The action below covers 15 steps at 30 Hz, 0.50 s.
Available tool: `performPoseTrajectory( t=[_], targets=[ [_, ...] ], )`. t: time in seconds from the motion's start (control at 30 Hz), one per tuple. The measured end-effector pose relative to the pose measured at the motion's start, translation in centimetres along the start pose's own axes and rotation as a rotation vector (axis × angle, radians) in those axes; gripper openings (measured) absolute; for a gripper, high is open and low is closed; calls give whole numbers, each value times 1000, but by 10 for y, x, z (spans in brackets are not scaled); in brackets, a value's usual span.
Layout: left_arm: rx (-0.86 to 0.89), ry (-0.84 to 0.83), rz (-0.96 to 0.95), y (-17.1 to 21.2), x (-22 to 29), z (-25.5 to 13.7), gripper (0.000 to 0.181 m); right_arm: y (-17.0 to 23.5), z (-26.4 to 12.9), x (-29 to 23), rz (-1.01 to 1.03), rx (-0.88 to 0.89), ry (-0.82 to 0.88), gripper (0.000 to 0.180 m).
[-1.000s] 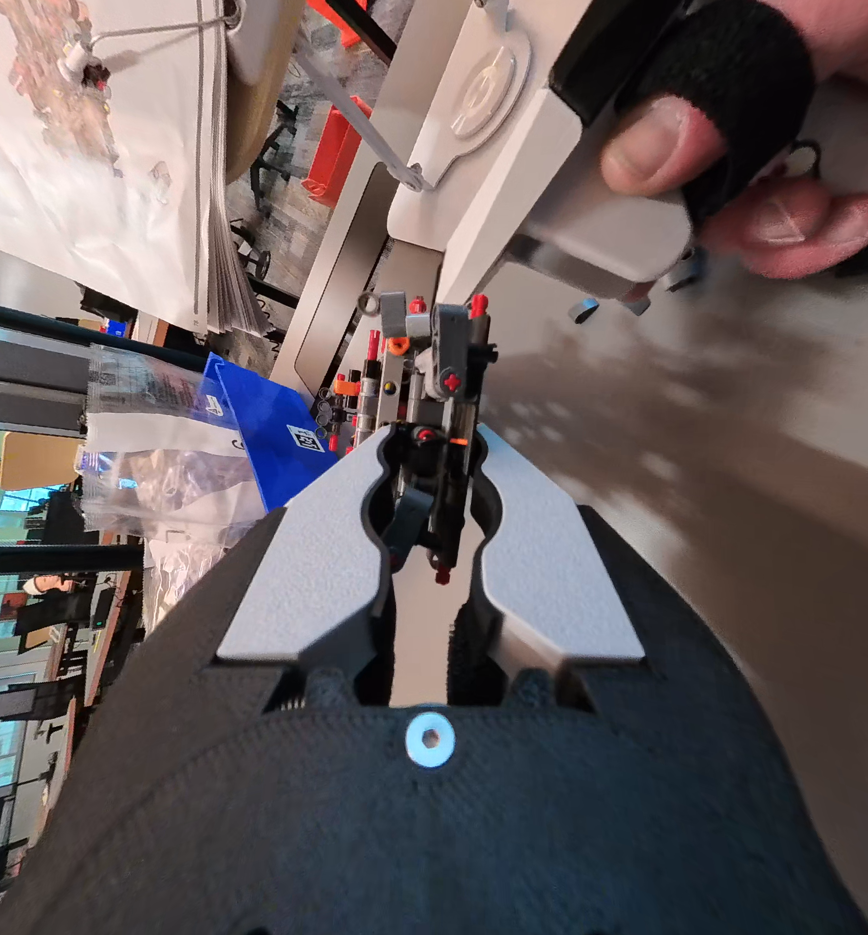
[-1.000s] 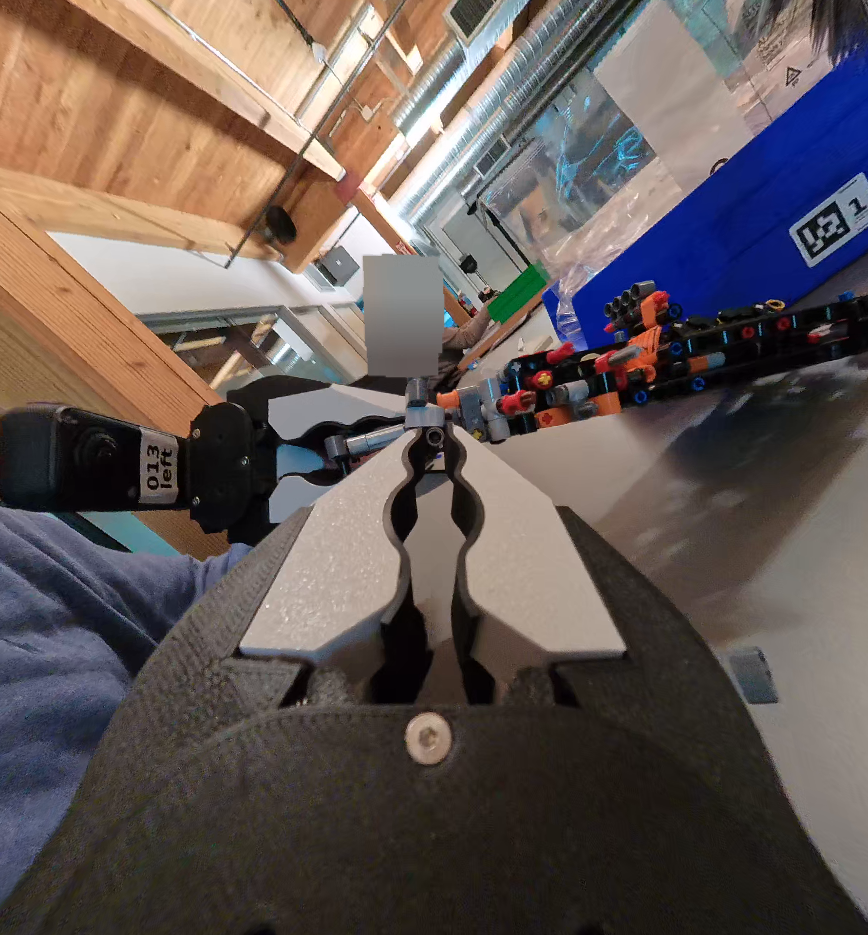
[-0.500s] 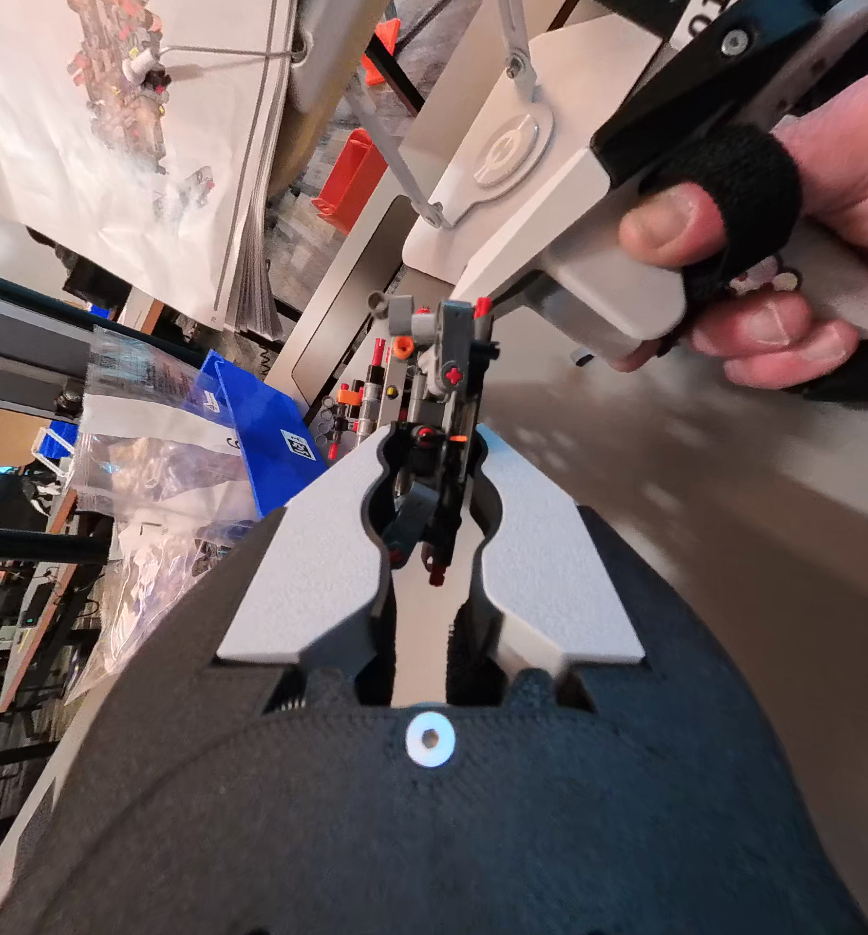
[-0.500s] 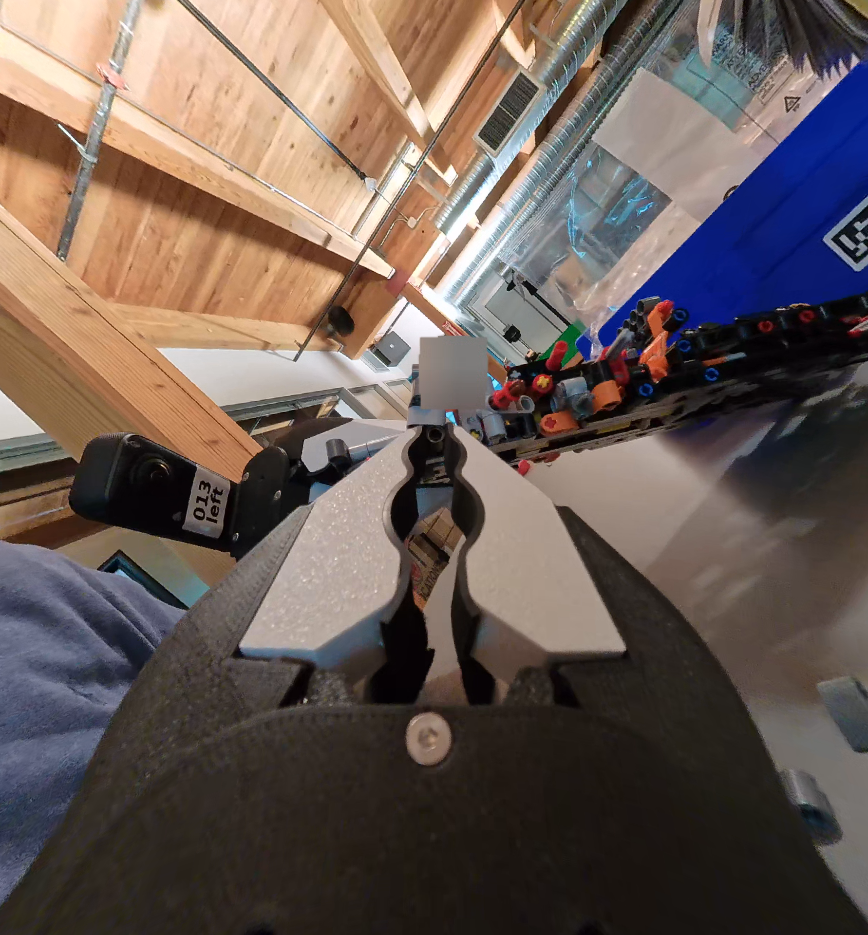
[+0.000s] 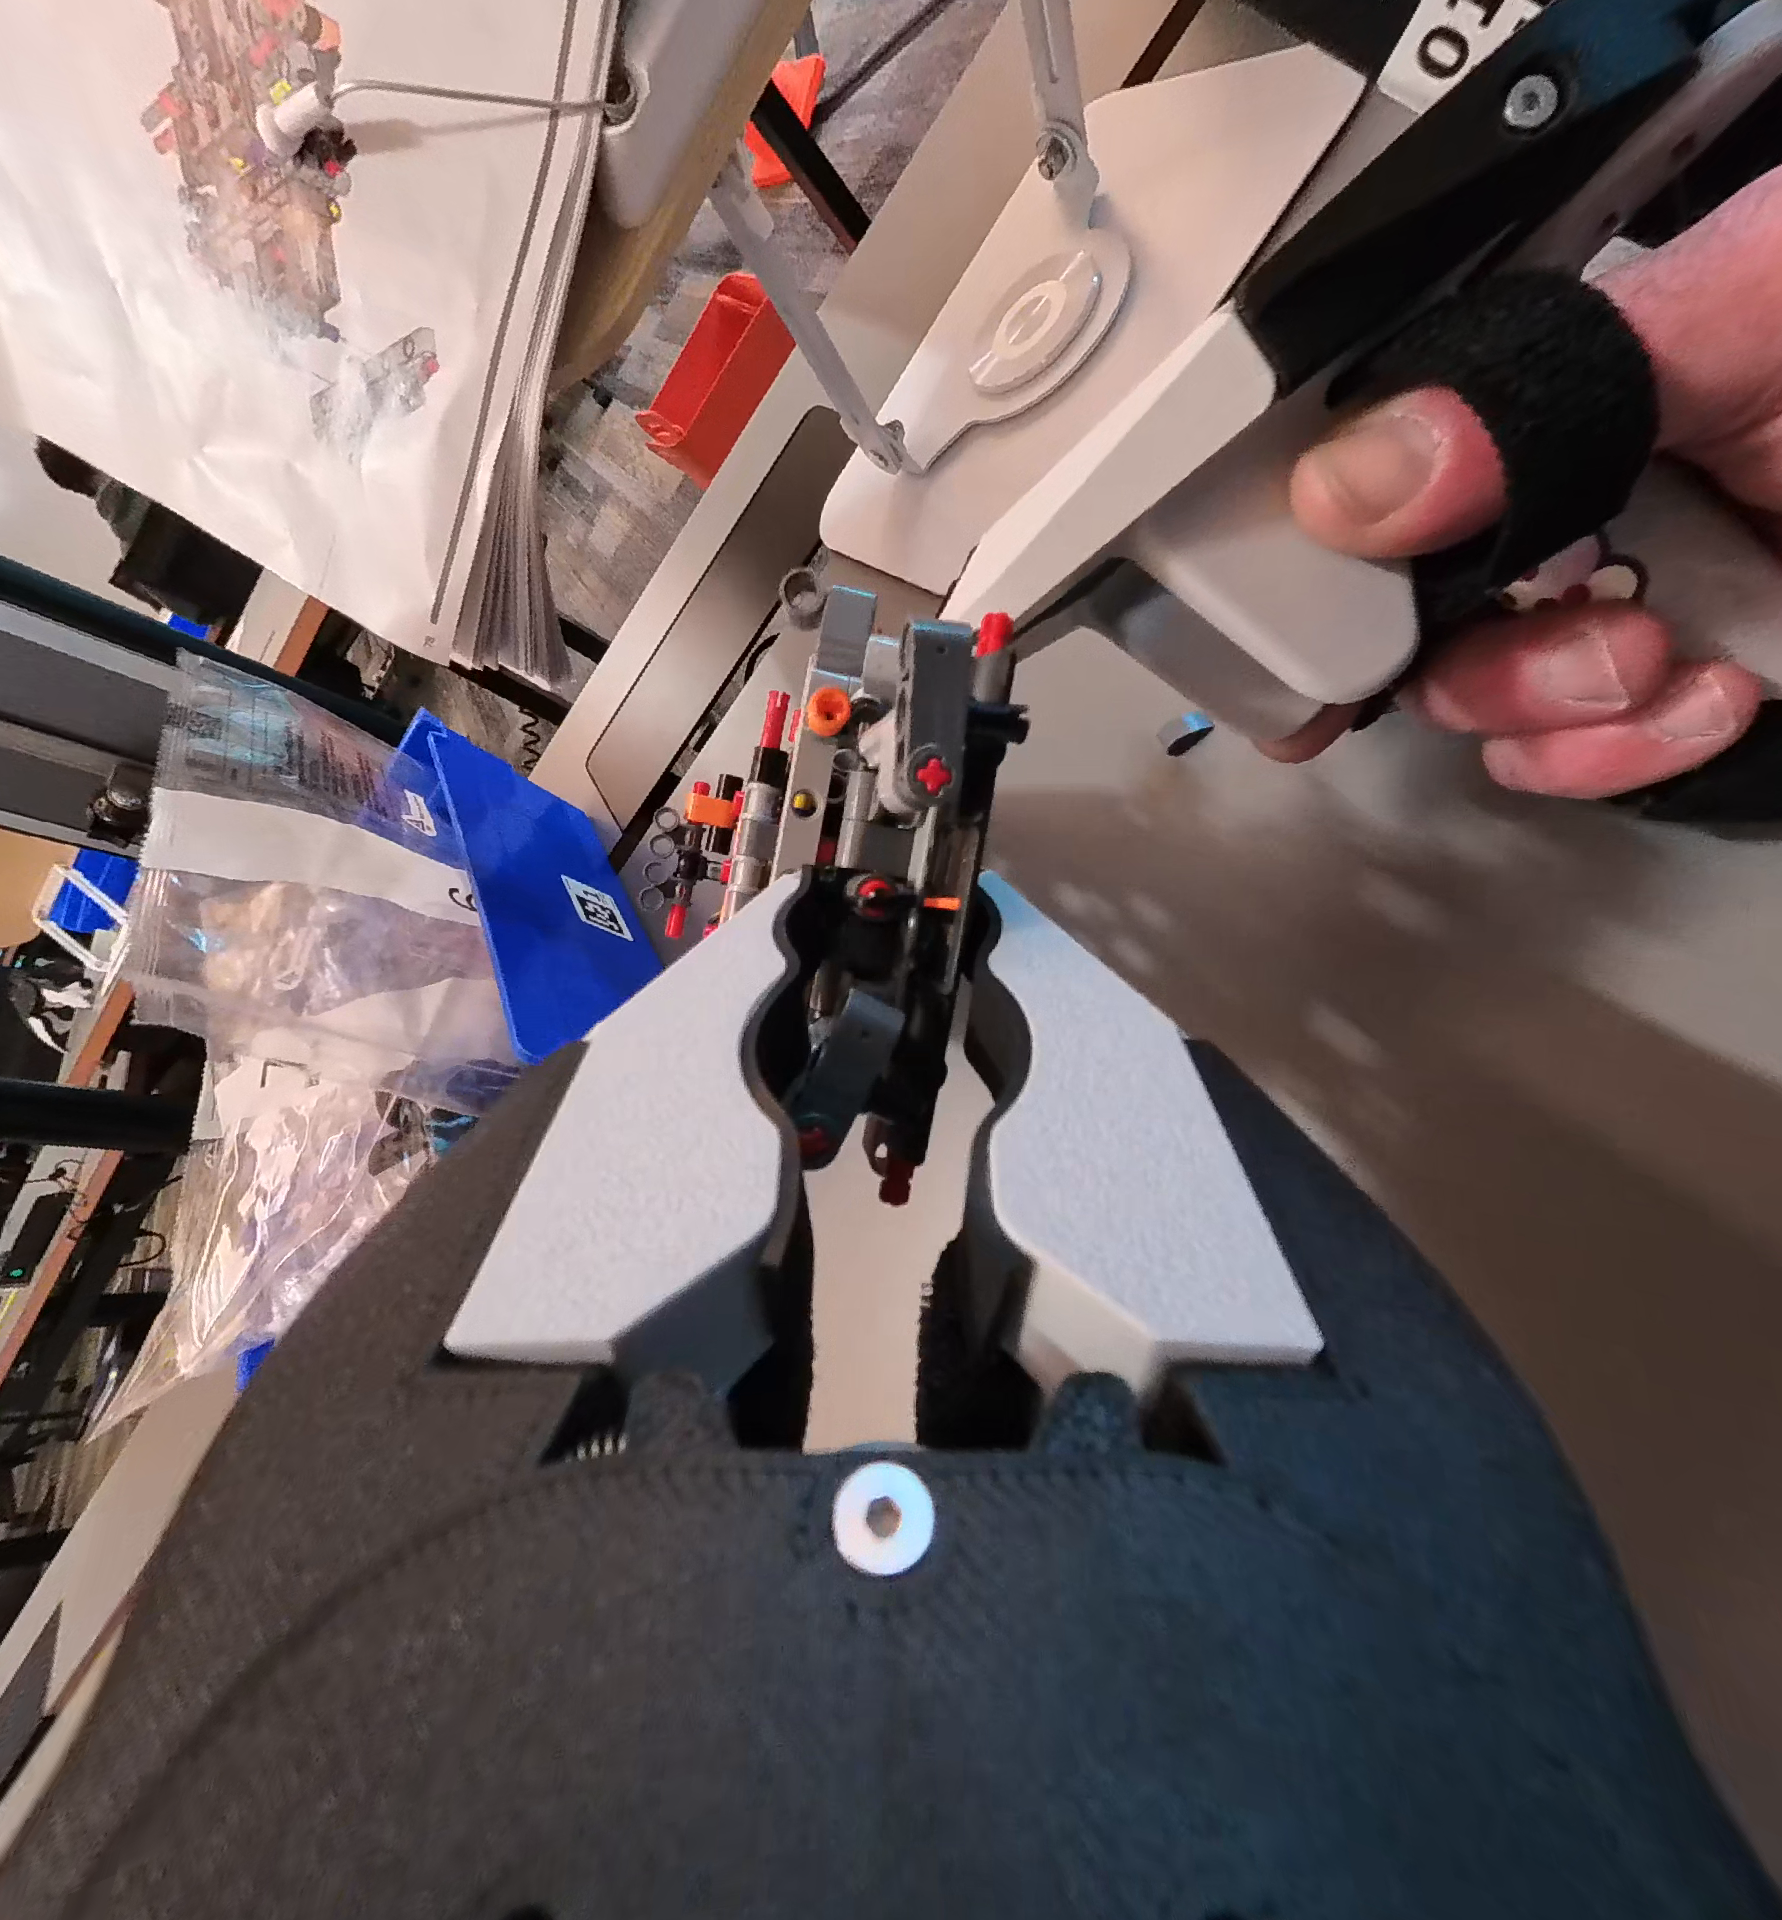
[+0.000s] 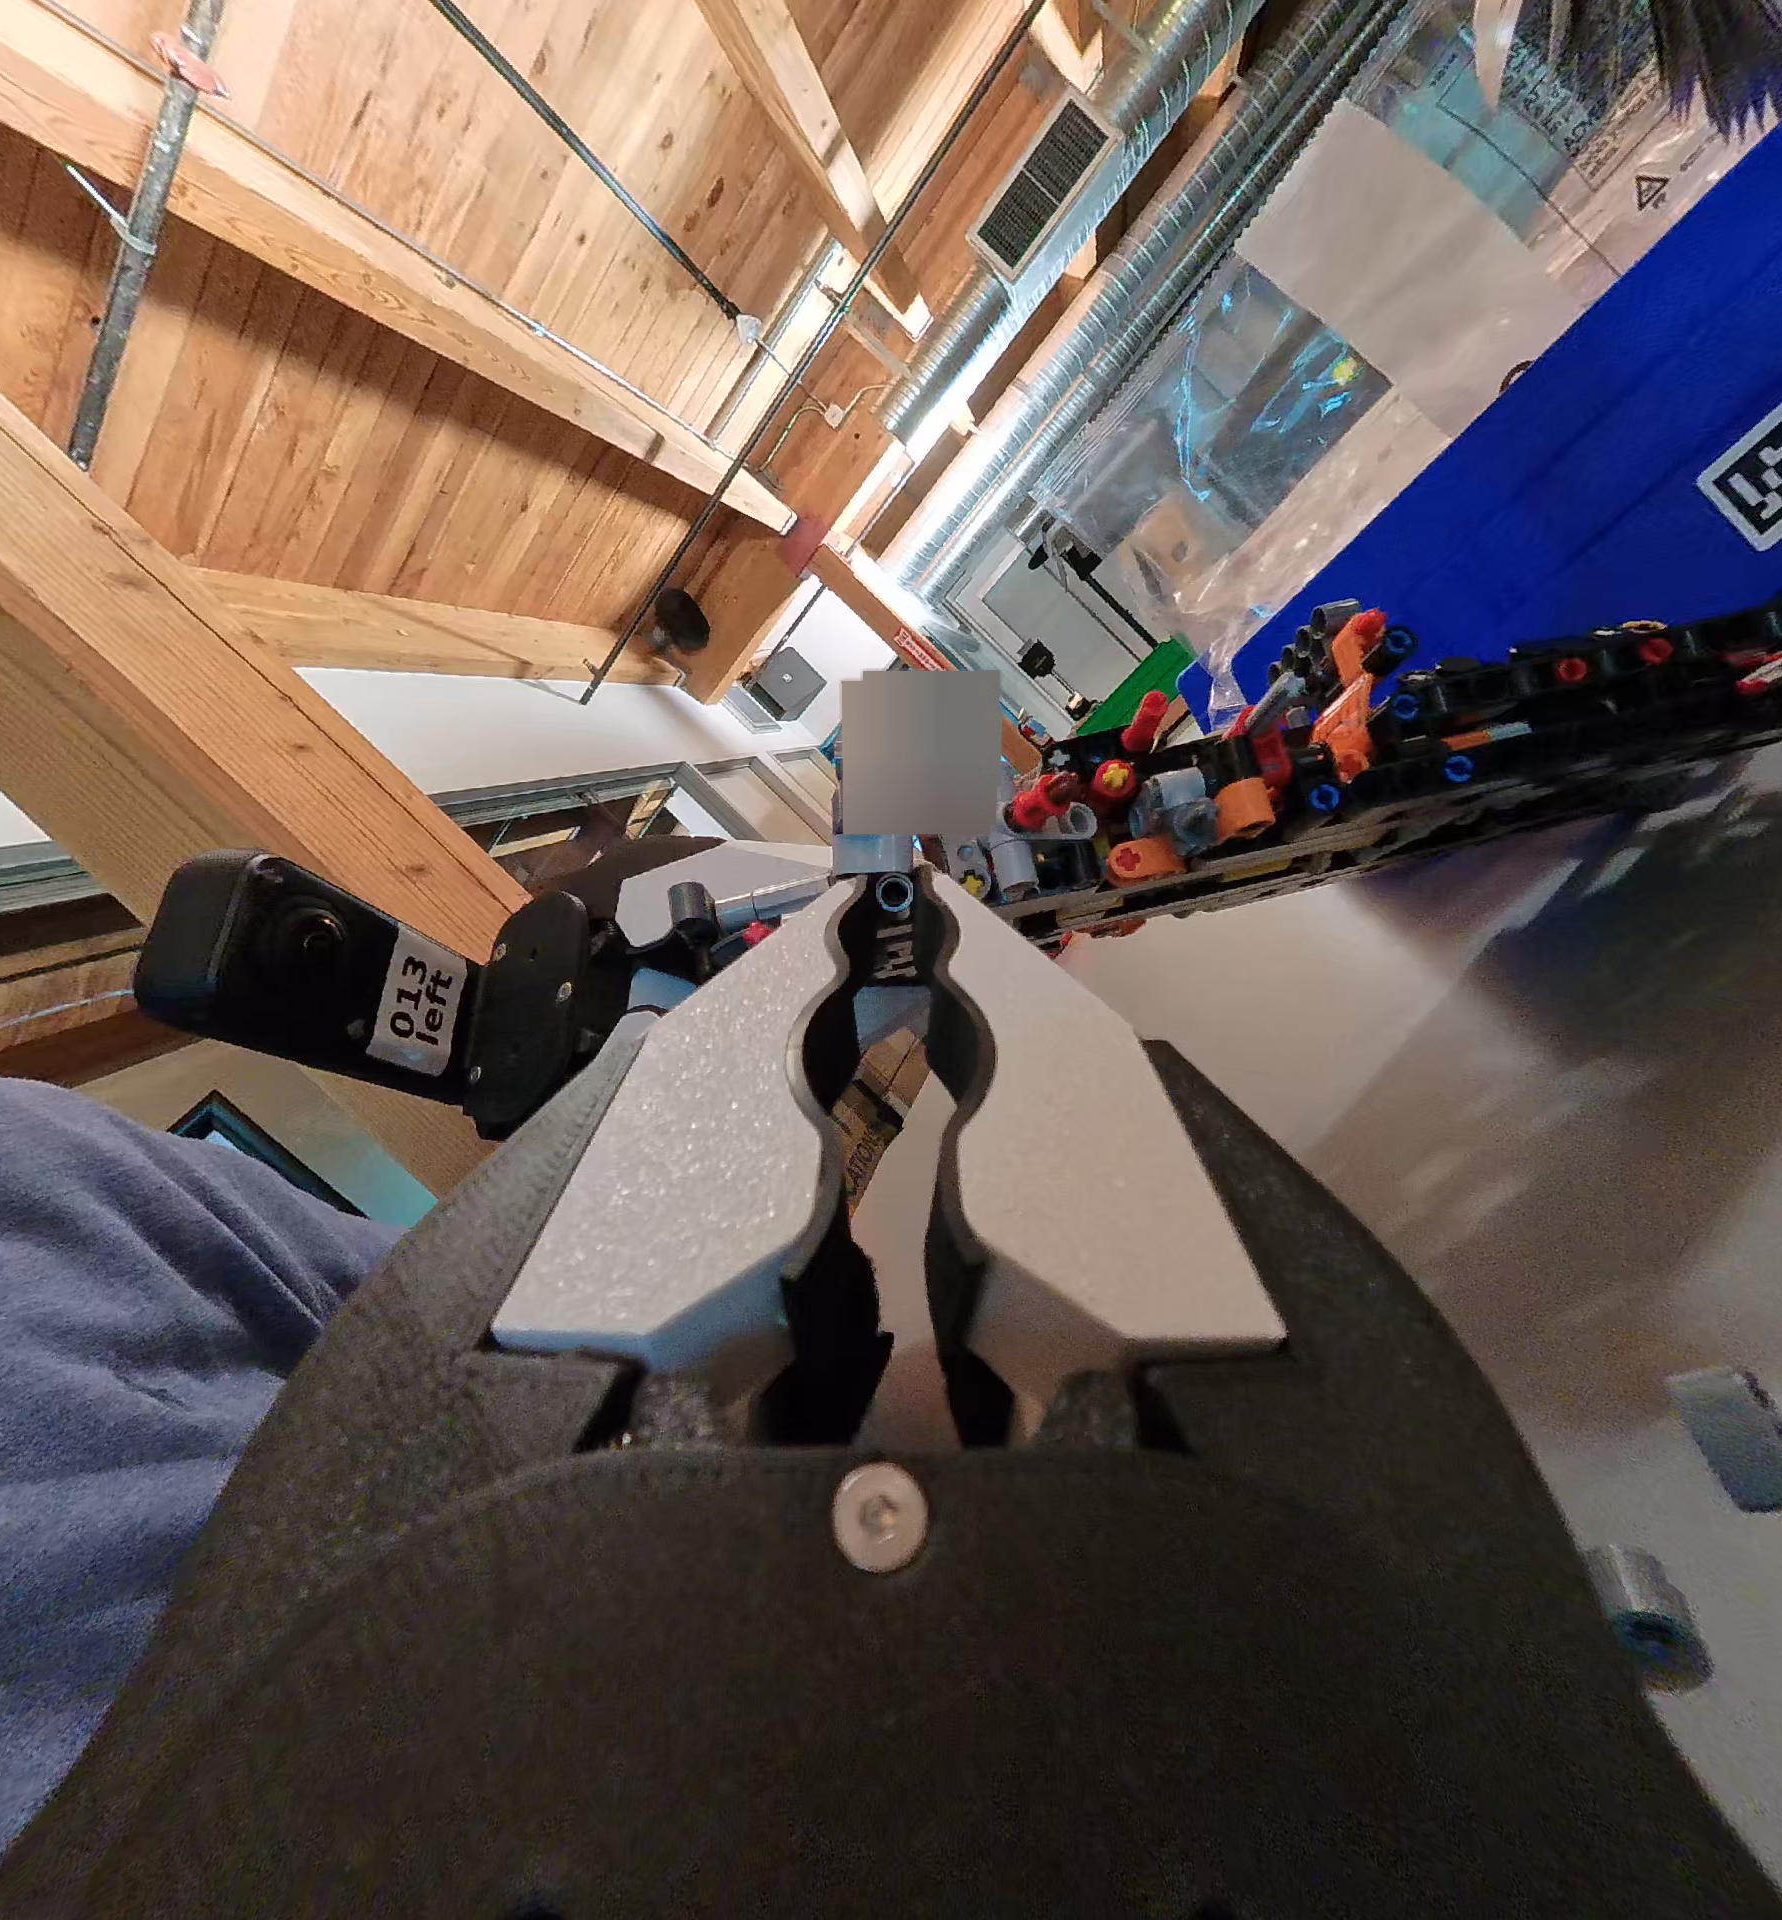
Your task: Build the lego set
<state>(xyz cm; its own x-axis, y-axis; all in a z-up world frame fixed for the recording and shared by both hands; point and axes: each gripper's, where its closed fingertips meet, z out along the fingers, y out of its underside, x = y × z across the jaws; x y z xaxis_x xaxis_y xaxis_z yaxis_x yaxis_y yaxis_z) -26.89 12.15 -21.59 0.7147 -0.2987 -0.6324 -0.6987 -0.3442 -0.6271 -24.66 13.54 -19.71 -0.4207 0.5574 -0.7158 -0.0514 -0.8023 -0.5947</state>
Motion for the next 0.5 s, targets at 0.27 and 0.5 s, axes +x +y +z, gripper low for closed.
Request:
performPoseTrajectory(
  t=[0.27, 0.5],
  targets=[
    [28, 17, -55, -5, -1, -2, 24, -3, 1, -6, -78, -10, -32, 4],
    [26, 12, -65, -3, -1, -3, 23, -1, 1, -6, -85, -16, -33, 5]
  ],
)
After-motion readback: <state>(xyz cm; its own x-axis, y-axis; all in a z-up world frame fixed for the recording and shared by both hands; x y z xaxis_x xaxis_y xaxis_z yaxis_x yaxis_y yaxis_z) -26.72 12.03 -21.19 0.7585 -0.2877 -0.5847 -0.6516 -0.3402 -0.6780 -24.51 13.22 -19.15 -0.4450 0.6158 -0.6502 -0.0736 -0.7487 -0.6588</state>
